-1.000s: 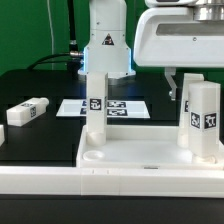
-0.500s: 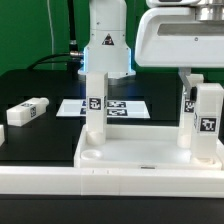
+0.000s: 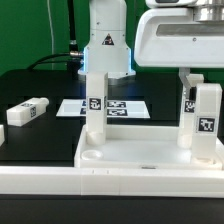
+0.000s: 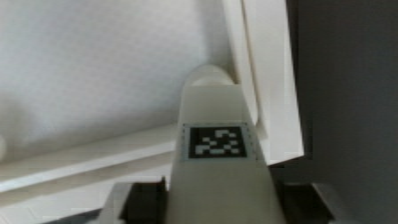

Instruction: Assemble desk

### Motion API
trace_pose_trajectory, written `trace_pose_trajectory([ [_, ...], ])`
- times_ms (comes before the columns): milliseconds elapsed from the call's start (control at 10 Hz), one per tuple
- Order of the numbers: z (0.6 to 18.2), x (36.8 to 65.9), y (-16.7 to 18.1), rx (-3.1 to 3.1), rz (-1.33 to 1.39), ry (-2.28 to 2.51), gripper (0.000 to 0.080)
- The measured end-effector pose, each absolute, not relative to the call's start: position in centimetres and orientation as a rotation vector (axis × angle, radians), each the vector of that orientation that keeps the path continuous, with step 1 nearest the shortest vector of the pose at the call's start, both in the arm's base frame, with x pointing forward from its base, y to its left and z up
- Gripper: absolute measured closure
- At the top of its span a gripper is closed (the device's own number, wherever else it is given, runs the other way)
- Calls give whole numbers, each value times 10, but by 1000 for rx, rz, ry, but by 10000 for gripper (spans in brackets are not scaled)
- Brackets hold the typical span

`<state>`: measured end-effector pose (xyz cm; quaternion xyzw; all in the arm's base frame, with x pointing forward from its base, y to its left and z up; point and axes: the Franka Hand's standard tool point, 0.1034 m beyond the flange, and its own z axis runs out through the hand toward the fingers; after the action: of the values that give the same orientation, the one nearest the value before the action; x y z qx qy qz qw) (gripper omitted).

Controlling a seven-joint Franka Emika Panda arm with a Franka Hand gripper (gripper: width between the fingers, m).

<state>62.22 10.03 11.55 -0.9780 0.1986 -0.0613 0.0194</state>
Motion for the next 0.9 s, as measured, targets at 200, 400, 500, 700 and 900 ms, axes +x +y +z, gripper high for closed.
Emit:
trace_pose_trajectory([
  [200,115,622,101,-2983,-185,799,509],
  [400,114,621,105,-2854,-181,1114,509],
  [500,113,620,109,-2776,-173,1274,509],
  [700,113,618,116,-2576,-147,1610,509],
  [900,112,620,122,-2385,-117,1837,509],
])
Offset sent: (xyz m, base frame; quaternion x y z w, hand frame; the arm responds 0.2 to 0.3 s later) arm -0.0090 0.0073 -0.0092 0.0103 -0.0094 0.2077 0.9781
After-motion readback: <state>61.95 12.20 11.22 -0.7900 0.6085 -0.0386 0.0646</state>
